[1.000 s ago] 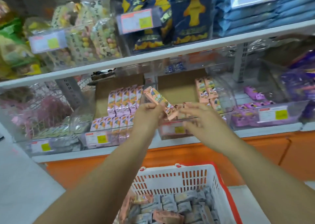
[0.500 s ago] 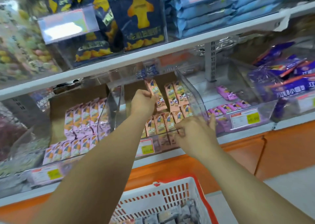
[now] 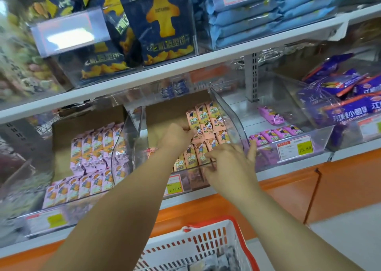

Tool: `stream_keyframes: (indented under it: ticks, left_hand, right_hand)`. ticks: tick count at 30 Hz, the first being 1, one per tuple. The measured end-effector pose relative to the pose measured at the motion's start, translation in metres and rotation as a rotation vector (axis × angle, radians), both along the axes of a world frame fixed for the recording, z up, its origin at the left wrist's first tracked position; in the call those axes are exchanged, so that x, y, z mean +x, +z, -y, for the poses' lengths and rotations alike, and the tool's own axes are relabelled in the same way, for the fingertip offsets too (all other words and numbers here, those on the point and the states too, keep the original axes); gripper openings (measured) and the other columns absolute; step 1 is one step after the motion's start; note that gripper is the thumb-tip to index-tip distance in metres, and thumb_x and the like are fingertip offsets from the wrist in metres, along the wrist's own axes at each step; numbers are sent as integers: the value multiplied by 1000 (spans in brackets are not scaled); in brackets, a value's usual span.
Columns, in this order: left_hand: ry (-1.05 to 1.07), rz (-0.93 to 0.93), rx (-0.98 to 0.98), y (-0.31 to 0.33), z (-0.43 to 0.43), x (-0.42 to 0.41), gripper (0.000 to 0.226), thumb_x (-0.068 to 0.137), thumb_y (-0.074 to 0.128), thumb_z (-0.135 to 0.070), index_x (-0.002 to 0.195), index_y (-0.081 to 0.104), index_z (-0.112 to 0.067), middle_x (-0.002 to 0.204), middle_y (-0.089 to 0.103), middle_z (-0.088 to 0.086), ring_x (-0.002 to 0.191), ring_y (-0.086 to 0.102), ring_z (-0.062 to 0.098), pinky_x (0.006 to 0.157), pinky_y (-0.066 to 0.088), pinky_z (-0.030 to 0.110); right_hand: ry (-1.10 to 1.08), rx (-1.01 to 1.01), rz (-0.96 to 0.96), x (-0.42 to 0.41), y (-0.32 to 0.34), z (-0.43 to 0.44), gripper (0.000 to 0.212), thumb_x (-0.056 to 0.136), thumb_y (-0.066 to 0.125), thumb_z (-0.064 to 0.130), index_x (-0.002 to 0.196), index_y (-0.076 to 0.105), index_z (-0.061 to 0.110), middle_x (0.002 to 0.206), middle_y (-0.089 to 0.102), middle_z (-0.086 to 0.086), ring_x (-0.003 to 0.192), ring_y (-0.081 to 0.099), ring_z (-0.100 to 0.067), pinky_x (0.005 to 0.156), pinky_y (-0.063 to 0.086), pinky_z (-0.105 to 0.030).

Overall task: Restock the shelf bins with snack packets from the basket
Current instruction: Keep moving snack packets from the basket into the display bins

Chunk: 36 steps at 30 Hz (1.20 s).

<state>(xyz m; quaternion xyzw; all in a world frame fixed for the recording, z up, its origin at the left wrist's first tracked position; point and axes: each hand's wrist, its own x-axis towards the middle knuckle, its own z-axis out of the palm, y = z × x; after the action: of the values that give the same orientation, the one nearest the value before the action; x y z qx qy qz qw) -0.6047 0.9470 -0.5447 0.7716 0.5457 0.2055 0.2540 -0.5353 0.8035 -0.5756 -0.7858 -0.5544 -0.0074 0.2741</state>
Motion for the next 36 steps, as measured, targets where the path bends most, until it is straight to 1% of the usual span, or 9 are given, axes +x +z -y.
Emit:
stream_keyframes:
  ticks: [4,7,10,14,19,21,28,33,36]
  left_hand:
    - [-28,10,139,13,21,-22,38,93,58,-29,129,57,-15,126,61,2,102,58,18,81,41,23]
    - [-126,96,307,14,47,-59,31,92,58,-19,123,61,-15,123,62,-1,106,58,13,85,40,19]
    - [-206,219,459,5,78,-117,23,89,59,-7,110,68,-11,104,66,-2,89,55,-3,79,38,4]
    - [-182,171,459,-27,100,-204,24,86,51,-13,104,68,-11,97,63,-10,89,55,-6,80,38,0]
    - [3,79,314,-97,114,-299,20,90,59,-5,105,69,-15,99,69,-6,88,61,1,76,46,9]
    - [68,21,267,-131,119,-332,22,90,58,-7,107,69,-17,105,68,-5,93,63,9,80,48,22]
    - [132,-107,55,-229,137,-393,45,94,51,-12,138,45,-18,143,40,-4,128,42,18,102,35,27]
    - [197,3,56,-254,138,-397,41,96,47,-10,136,49,-17,145,40,-5,131,39,11,102,28,17]
    - [205,26,61,-256,137,-398,40,96,47,-11,135,50,-18,145,41,-6,131,39,10,103,28,15]
  right_hand:
    - [46,158,32,-20,5,3,25,85,59,33,109,67,34,119,59,10,124,43,-17,108,-23,-44]
    - [163,318,11,-44,1,4,18,75,61,26,88,72,25,93,66,4,99,56,-24,110,20,-46]
    - [429,239,-52,-74,-6,13,21,83,59,20,99,71,18,98,65,-1,95,58,-26,82,46,-36]
    - [664,-94,-27,-113,-37,20,26,96,49,26,118,62,21,117,62,3,101,56,-18,84,46,-30]
    - [670,-438,-8,-152,-87,17,28,98,47,22,121,62,22,123,62,1,104,59,-18,88,48,-32]
    - [650,-521,-42,-166,-103,14,30,97,47,19,124,60,21,126,61,3,106,59,-16,92,47,-29]
    - [664,-796,-129,-220,-169,4,32,98,46,14,128,57,15,129,57,0,112,57,-20,96,45,-28]
    - [617,-898,-424,-259,-217,-14,39,98,49,14,136,47,9,140,47,-6,115,53,-19,96,41,-26]
    - [440,-962,-638,-286,-244,-28,50,96,55,21,140,41,1,142,45,-15,124,50,-31,104,42,-40]
